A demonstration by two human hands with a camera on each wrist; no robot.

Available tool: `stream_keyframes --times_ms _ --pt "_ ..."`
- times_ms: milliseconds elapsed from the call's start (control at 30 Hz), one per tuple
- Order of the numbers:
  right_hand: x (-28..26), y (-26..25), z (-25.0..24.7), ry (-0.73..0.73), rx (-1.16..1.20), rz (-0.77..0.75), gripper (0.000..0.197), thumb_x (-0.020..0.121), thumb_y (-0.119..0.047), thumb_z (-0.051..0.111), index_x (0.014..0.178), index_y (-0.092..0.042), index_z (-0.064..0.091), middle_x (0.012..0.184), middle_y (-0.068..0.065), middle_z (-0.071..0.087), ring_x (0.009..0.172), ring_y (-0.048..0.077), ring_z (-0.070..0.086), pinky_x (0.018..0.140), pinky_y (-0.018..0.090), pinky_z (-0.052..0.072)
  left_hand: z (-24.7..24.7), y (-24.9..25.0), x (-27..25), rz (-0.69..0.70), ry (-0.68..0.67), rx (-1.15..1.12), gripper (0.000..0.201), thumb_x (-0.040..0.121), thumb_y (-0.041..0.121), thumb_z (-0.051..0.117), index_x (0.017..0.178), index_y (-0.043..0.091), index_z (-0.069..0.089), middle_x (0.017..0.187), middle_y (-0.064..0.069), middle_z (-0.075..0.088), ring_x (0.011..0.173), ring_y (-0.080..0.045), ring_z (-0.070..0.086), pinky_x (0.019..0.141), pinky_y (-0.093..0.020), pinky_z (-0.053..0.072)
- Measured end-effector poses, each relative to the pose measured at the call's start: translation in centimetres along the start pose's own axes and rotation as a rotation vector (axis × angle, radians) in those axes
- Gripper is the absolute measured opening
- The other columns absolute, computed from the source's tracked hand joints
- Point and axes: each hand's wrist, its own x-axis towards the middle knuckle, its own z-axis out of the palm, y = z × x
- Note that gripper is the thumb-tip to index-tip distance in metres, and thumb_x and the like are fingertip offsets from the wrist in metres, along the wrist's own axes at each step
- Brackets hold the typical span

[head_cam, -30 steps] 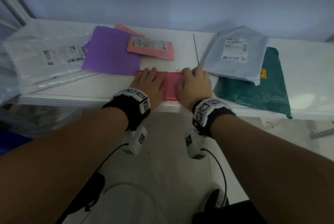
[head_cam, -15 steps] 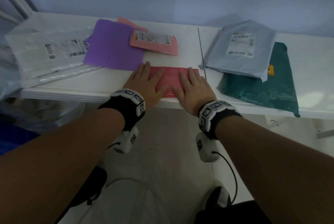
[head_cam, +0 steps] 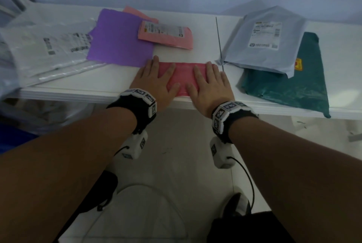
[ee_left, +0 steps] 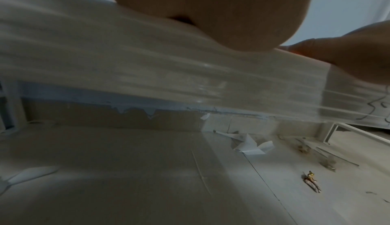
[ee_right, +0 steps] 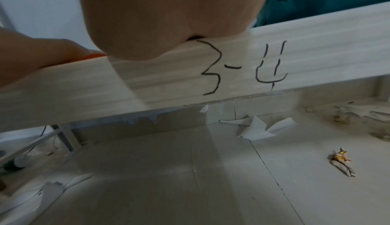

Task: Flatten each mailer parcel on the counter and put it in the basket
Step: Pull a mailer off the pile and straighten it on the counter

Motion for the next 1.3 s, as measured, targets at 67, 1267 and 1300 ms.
stream_keyframes --times_ms 67,1267,1300 --pt "0.07 0.06 0.12 -0.001 0.002 0.003 0.071 0.096 -0.062 0.012 0.157 -0.028 0.004 0.164 0.013 -0.001 0.152 0.028 -0.002 0.123 0.046 0.001 0.11 0.00 0.03 0.002 0.013 0.010 0.070 0.091 0.066 0.017 0.153 0.036 0.005 0.161 -0.017 0.001 0.148 -0.033 0.004 0.121 -0.043 0.005" --pt "0.36 0.26 -0.50 -0.066 0.039 0.010 0.070 0.094 -0.067 0.016 0.156 -0.036 0.005 0.165 0.011 -0.005 0.152 0.026 -0.005 0.122 0.046 -0.002 -0.04 0.20 0.32 -0.018 -0.038 0.012 0.070 0.091 0.067 0.018 0.153 0.038 0.003 0.161 -0.016 -0.002 0.148 -0.034 0.001 0.120 -0.046 0.004" --pt "0.39 0.37 -0.49 -0.072 0.042 0.011 0.070 0.094 -0.067 0.016 0.156 -0.037 0.005 0.165 0.011 -0.006 0.152 0.026 -0.005 0.122 0.046 -0.003 -0.02 0.24 0.35 -0.015 -0.034 0.013 0.070 0.091 0.067 0.018 0.153 0.038 0.003 0.161 -0.016 -0.002 0.148 -0.034 0.001 0.120 -0.046 0.004"
